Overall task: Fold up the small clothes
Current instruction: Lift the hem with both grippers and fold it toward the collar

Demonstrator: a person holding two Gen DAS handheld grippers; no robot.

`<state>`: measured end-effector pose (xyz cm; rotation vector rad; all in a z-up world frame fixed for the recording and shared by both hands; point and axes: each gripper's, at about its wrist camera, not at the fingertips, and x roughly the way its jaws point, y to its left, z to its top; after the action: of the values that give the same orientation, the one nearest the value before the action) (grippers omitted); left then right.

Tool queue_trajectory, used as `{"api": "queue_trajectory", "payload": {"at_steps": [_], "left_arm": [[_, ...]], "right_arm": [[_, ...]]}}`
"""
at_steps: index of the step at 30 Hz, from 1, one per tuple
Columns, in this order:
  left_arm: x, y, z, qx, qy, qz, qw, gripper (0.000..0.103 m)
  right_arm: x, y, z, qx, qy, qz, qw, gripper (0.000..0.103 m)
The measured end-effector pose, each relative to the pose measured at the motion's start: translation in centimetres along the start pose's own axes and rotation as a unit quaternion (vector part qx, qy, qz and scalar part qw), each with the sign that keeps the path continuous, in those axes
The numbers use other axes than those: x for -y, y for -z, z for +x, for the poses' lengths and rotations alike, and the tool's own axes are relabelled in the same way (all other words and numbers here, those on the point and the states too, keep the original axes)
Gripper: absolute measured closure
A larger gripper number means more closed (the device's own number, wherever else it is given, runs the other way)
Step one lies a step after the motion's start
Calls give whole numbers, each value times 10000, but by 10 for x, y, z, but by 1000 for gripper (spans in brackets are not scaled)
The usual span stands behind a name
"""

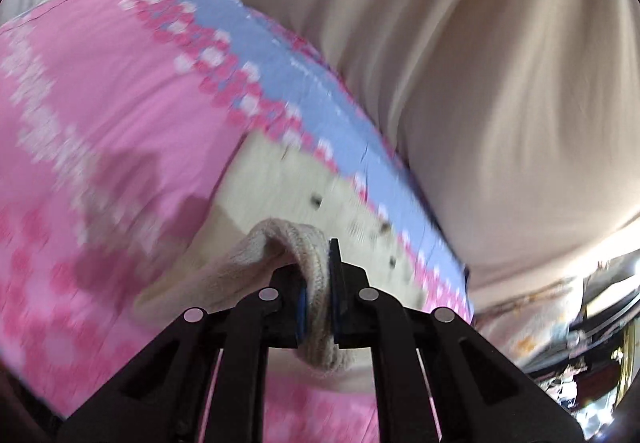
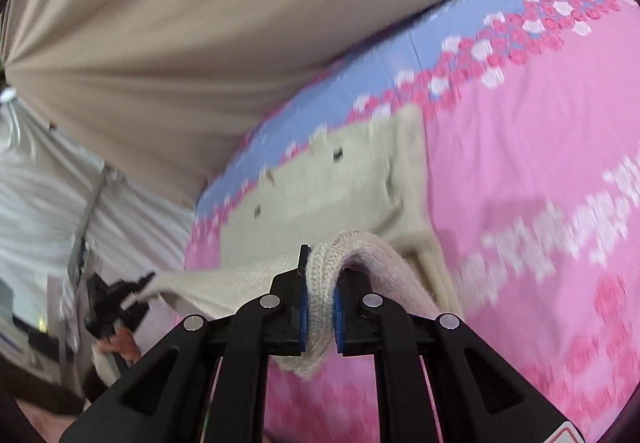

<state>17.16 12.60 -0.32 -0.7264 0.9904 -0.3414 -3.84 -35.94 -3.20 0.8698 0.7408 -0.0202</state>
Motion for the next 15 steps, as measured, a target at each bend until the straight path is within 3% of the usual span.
{"api": "queue_trajectory", "payload": {"at_steps": [7, 15], "left_arm": [[21, -47, 87, 169, -453, 76, 9988, 96], [8, -75, 178, -83, -1228, -69, 9924, 94]], "right_arm": [[31, -68, 76, 171, 84, 803, 9966, 95], [61, -98, 146, -90, 591, 1374, 9887, 93]]}}
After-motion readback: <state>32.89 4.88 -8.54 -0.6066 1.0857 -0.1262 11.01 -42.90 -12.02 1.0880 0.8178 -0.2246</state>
